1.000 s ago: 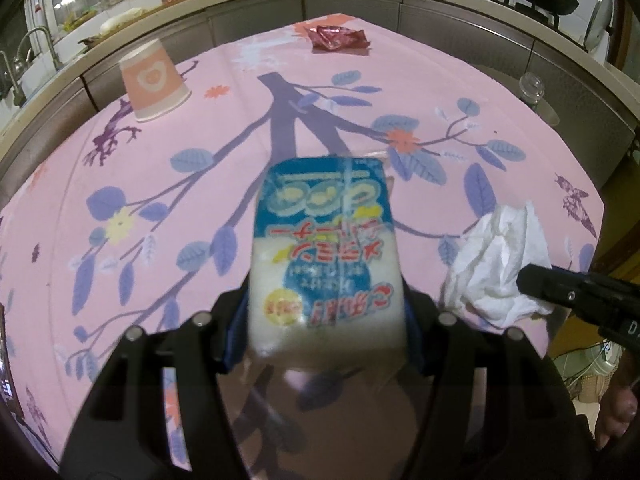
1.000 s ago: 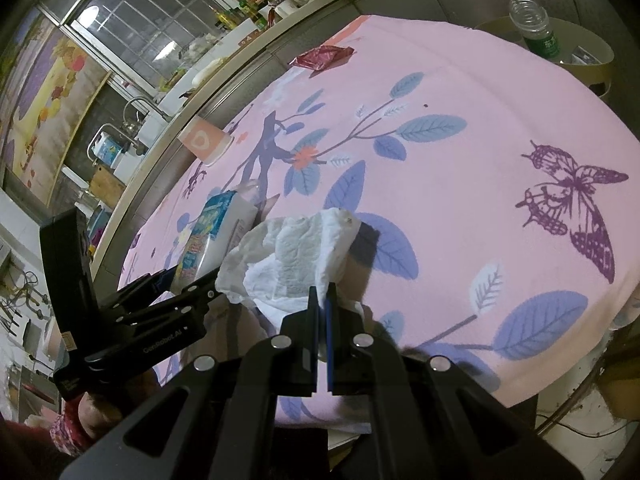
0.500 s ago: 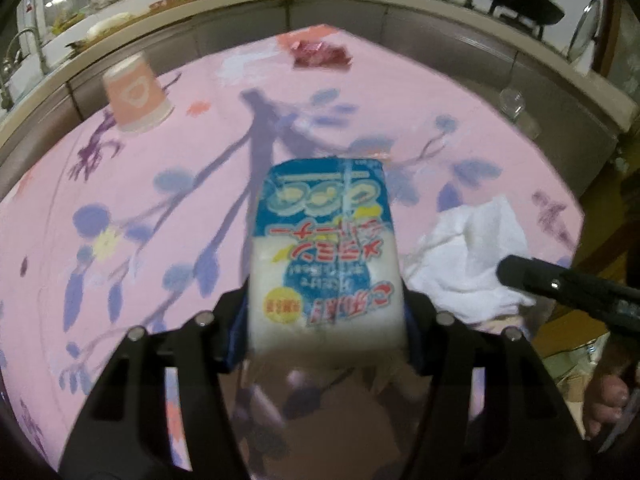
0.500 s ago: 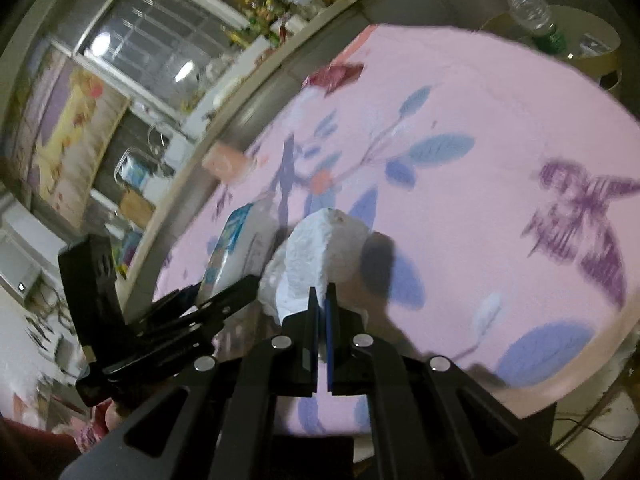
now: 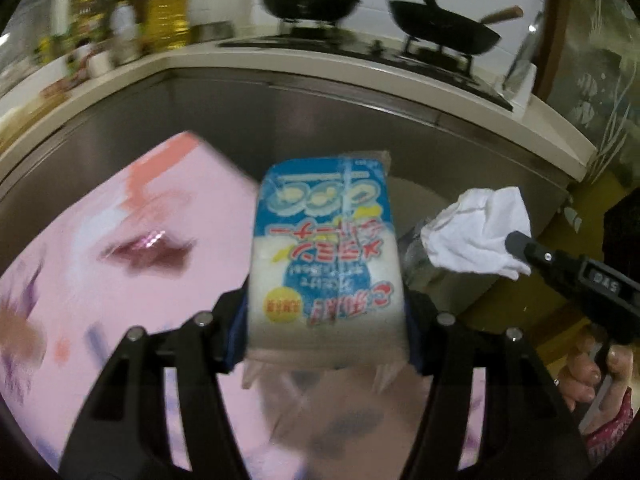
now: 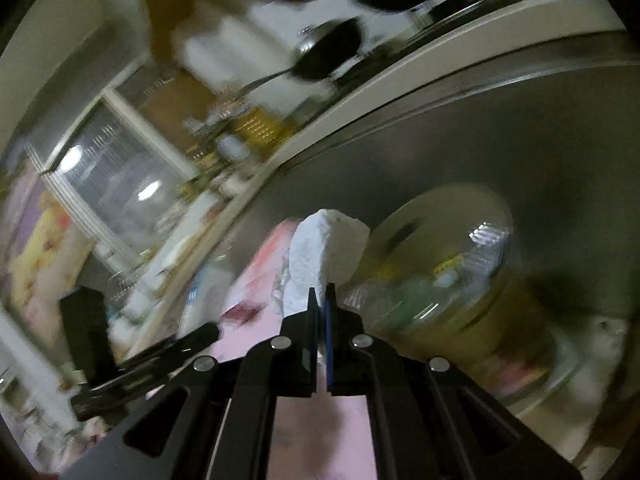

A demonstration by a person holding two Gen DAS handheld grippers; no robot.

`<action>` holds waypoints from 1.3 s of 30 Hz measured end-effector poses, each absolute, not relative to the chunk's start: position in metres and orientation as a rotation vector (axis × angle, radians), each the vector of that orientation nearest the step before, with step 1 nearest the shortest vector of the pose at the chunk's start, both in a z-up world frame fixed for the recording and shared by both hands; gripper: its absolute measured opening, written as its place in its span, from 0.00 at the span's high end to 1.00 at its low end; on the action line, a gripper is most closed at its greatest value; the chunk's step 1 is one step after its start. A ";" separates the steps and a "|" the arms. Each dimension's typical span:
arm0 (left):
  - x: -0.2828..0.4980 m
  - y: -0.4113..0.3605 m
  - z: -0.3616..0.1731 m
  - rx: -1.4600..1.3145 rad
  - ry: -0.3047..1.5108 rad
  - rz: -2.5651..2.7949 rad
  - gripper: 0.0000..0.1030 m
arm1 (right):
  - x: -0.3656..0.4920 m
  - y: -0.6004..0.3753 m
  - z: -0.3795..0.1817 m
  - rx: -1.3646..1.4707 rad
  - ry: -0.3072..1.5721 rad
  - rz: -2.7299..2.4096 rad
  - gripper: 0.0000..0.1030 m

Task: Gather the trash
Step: 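Open both tools over the beige bin to drop the tissues, then move both open tools back over the table toward the paper cup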

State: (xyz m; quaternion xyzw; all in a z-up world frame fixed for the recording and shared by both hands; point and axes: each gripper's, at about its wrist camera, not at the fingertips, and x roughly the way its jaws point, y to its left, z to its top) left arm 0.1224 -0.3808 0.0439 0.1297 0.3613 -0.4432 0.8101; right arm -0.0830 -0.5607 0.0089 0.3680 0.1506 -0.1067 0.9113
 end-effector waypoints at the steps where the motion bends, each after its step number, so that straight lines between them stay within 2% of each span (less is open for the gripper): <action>1: 0.131 -0.401 0.039 0.278 0.800 -0.975 0.43 | -0.078 -0.576 0.005 0.764 0.318 -0.259 1.00; 6: 0.166 -0.476 0.004 0.266 0.943 -1.060 0.43 | -0.050 -0.622 -0.024 0.774 0.388 -0.375 1.00; 10: 0.188 -0.506 -0.026 0.224 1.077 -1.093 0.43 | -0.029 -0.639 -0.048 0.819 0.441 -0.367 0.99; 13: 0.192 -0.514 -0.044 0.231 1.148 -1.080 0.34 | -0.023 -0.645 -0.058 0.844 0.470 -0.367 0.96; 15: 0.193 -0.514 -0.049 0.222 1.158 -1.073 0.31 | -0.020 -0.643 -0.059 0.844 0.474 -0.362 0.85; 17: 0.192 -0.514 -0.049 0.214 1.154 -1.078 0.30 | -0.021 -0.640 -0.060 0.852 0.464 -0.358 0.50; 18: 0.192 -0.513 -0.048 0.210 1.154 -1.078 0.29 | -0.023 -0.638 -0.058 0.843 0.444 -0.370 0.45; 27: 0.180 -0.465 -0.019 0.154 1.063 -1.010 0.26 | -0.042 -0.608 -0.018 0.771 0.349 -0.364 0.45; 39: 0.129 -0.314 -0.012 0.248 0.864 -0.706 0.26 | -0.062 -0.512 0.004 0.715 0.325 -0.238 0.45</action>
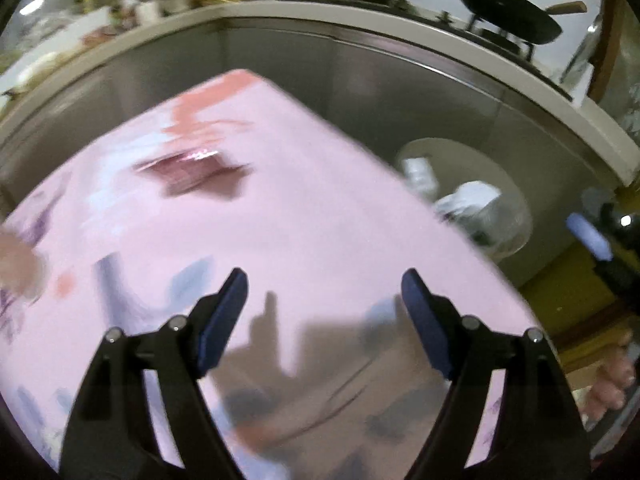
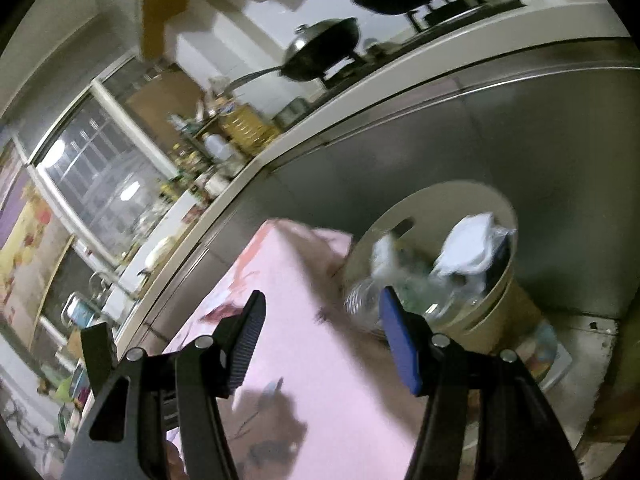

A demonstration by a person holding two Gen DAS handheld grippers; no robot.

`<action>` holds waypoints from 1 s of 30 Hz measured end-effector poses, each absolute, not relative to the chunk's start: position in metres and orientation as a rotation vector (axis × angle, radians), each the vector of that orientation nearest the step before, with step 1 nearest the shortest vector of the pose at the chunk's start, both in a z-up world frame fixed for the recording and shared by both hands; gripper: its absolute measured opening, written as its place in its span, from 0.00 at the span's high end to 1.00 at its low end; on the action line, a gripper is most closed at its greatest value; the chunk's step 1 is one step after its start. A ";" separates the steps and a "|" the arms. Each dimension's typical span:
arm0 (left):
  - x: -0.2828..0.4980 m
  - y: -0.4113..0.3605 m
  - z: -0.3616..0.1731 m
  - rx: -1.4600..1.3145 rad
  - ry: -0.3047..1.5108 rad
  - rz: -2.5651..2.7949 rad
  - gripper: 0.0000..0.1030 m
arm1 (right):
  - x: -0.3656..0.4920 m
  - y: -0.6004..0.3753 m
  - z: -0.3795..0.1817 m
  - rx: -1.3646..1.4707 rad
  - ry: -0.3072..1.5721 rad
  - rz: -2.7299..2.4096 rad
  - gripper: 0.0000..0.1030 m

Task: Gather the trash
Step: 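Move both open tools back over the table toward the paper cup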

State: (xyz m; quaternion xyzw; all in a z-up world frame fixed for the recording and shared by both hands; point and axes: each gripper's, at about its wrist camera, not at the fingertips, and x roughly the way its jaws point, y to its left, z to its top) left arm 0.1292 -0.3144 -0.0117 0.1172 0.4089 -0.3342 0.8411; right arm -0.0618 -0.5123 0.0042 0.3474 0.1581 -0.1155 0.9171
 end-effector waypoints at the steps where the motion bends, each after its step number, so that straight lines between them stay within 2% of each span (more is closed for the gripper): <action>1: 0.128 -0.302 -0.012 0.250 0.857 -0.675 0.26 | -0.061 -0.500 0.003 0.709 0.337 -0.218 0.45; 10: 0.123 -0.199 -0.021 0.247 0.860 -0.441 0.26 | -0.027 -0.415 -0.033 0.700 0.555 -0.084 0.45; 16: 0.124 -0.149 -0.025 0.209 0.856 -0.357 0.26 | -0.012 -0.373 -0.038 0.644 0.624 -0.032 0.45; 30: 0.134 -0.088 -0.033 0.128 0.863 -0.270 0.26 | 0.014 -0.302 -0.039 0.540 0.719 0.084 0.45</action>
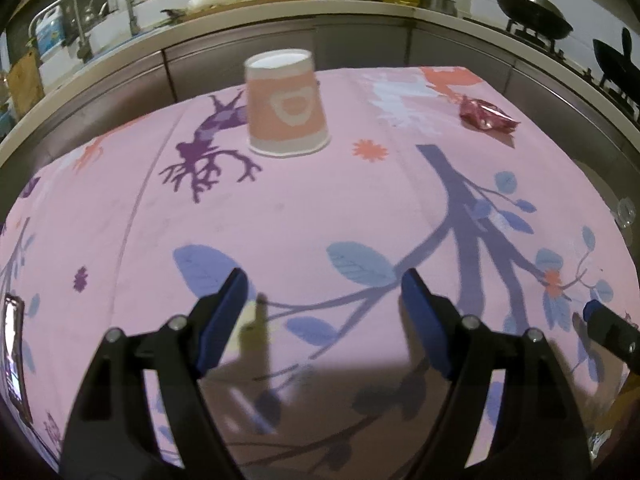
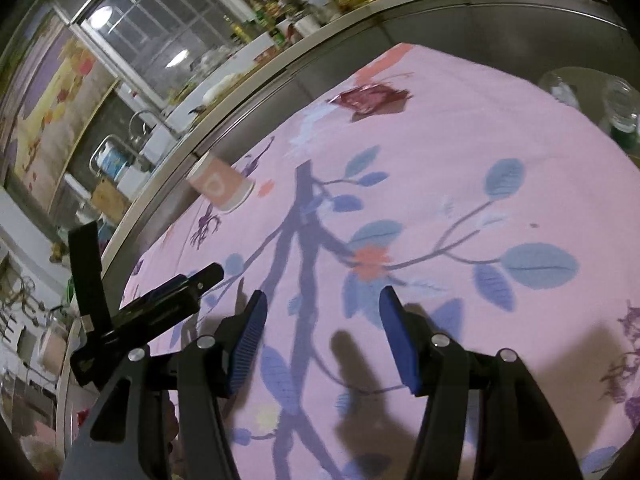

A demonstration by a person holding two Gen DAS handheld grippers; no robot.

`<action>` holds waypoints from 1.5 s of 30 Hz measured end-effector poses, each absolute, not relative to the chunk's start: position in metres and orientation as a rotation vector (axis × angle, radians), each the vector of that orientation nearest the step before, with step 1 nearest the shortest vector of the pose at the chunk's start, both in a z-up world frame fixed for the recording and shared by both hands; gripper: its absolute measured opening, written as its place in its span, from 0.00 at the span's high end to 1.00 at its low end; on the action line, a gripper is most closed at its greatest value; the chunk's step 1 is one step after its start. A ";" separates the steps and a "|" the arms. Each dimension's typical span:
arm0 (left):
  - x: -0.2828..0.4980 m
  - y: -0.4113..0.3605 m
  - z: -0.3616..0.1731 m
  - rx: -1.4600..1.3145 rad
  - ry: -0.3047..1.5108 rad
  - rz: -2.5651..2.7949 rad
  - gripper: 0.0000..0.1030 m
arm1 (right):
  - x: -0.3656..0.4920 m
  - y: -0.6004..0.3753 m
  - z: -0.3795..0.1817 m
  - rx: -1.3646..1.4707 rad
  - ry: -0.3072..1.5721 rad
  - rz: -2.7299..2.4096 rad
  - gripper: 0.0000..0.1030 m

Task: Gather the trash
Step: 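Move both open tools back over the table toward the paper cup, then grasp the pink paper cup with the left tool while the right tool grasps the red wrapper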

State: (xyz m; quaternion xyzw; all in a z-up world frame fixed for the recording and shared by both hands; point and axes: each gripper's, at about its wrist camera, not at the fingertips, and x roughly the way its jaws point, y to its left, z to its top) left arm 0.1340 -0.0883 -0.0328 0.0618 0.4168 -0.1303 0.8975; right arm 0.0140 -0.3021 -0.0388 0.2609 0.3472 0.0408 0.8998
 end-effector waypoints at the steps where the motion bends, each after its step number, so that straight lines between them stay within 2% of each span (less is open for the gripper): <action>1: 0.135 -0.085 -0.034 0.125 0.864 -0.267 0.26 | 0.016 -0.299 -0.039 0.536 0.722 0.089 0.45; 15: 0.161 -0.054 -0.039 0.086 0.860 -0.229 0.26 | 0.039 -0.274 -0.044 0.498 0.755 0.133 0.45; 16: 0.164 -0.050 -0.036 0.081 0.851 -0.226 0.25 | 0.040 -0.273 -0.044 0.498 0.758 0.135 0.45; 18: 0.173 -0.044 -0.028 0.075 0.823 -0.215 0.16 | 0.044 -0.271 -0.046 0.498 0.768 0.137 0.45; 27: 0.241 -0.059 0.010 0.113 0.728 -0.234 0.08 | 0.065 -0.277 -0.041 0.487 0.762 0.123 0.45; 36: 0.281 -0.098 0.004 0.118 0.731 -0.286 0.07 | 0.139 -0.353 0.006 0.346 0.571 -0.078 0.45; 45: 0.311 -0.107 -0.010 0.062 0.754 -0.271 0.09 | 0.223 -0.365 -0.014 0.069 0.718 -0.061 0.45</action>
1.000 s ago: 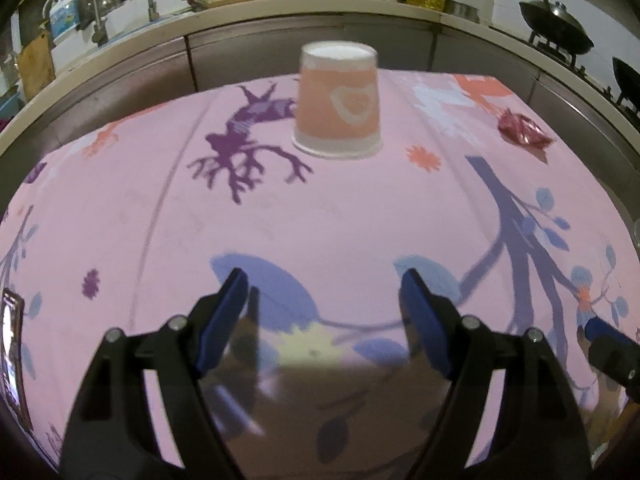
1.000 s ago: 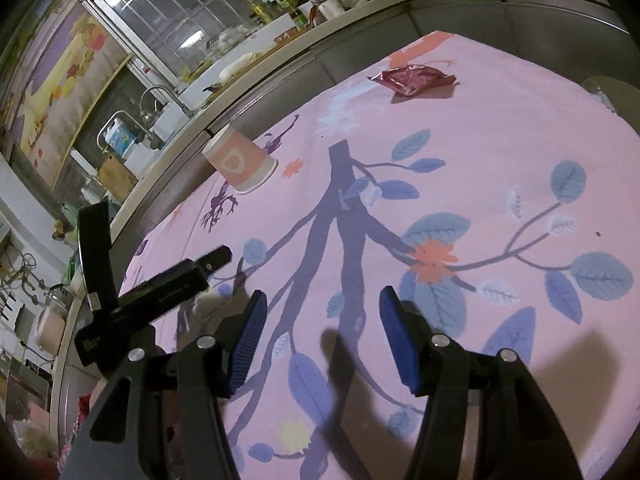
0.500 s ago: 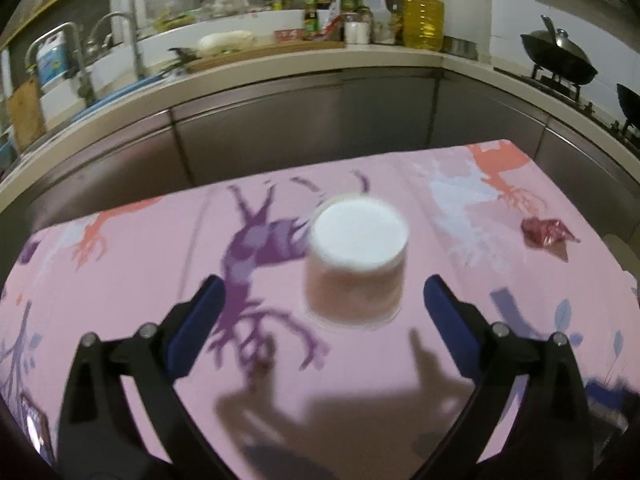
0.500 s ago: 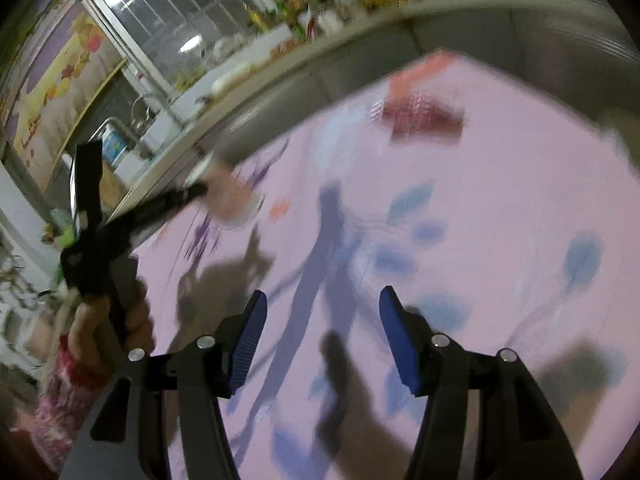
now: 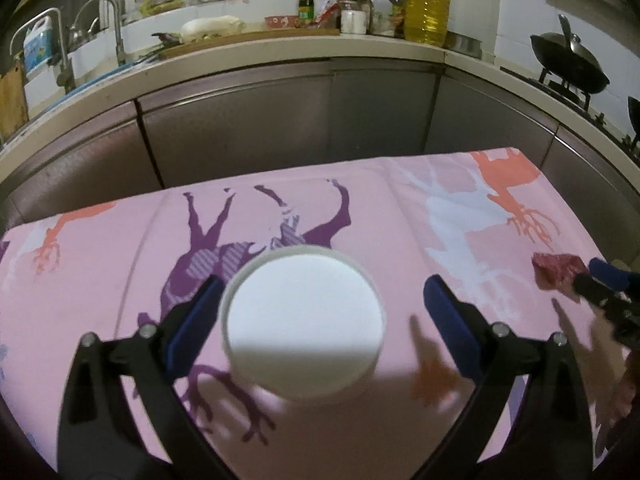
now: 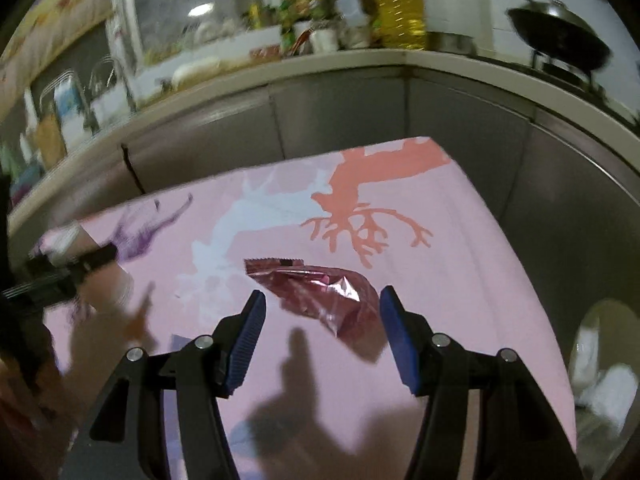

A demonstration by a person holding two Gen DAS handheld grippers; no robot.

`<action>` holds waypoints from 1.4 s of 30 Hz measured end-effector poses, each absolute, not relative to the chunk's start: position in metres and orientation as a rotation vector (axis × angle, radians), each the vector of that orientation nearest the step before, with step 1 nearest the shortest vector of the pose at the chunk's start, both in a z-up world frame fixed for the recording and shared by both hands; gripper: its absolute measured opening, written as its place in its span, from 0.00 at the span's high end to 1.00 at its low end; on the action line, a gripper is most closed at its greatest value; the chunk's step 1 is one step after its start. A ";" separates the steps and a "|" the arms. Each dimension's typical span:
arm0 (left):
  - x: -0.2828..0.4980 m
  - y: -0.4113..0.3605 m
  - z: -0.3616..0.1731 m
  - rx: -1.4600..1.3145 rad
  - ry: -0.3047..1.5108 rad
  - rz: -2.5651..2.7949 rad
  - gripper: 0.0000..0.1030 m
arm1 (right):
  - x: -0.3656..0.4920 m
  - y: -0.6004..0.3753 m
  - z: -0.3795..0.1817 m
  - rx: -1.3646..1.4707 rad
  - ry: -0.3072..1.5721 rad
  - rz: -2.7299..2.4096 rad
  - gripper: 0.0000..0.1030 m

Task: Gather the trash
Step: 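Grasp the pink paper cup with the left tool while the right tool grasps the red wrapper, then carry the paper cup and red wrapper over the beige bin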

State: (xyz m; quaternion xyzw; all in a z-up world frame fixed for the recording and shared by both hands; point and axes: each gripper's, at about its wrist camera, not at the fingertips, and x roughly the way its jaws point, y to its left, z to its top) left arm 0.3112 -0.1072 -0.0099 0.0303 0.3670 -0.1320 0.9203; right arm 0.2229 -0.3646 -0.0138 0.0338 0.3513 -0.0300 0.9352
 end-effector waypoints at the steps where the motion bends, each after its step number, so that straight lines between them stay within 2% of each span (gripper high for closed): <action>1: 0.312 -0.107 -0.011 0.057 0.748 -0.274 0.12 | 0.229 -0.365 -0.018 0.056 0.731 -0.060 0.45; 2: 0.312 -0.107 -0.011 0.055 0.746 -0.281 0.28 | 0.232 -0.365 -0.021 0.053 0.739 -0.058 0.45; 3: 0.313 -0.107 -0.012 0.057 0.750 -0.289 0.42 | 0.235 -0.365 -0.024 0.050 0.751 -0.052 0.51; 4: 0.313 -0.106 -0.013 0.059 0.756 -0.295 0.42 | 0.236 -0.364 -0.027 0.044 0.760 -0.049 0.76; 5: 0.311 -0.104 -0.013 0.053 0.750 -0.298 0.42 | 0.235 -0.363 -0.029 0.041 0.766 -0.050 0.88; 8: 0.304 -0.100 -0.010 0.038 0.739 -0.316 0.42 | 0.223 -0.362 -0.030 0.095 0.752 -0.027 0.97; 19: 0.232 -0.087 0.014 -0.120 0.735 -0.513 0.42 | 0.115 -0.347 -0.025 0.287 0.692 0.094 0.98; 26: 0.192 -0.125 0.018 -0.107 0.779 -0.625 0.42 | 0.049 -0.370 -0.028 0.400 0.658 0.066 0.98; 33: 0.170 -0.215 0.031 -0.004 0.790 -0.761 0.42 | 0.003 -0.436 -0.003 0.491 0.531 -0.034 0.98; 37: 0.161 -0.293 0.048 0.053 0.782 -0.878 0.42 | -0.022 -0.489 0.012 0.528 0.444 -0.139 0.98; 42: 0.161 -0.383 0.056 0.117 0.762 -0.968 0.42 | -0.038 -0.553 0.007 0.575 0.423 -0.278 0.98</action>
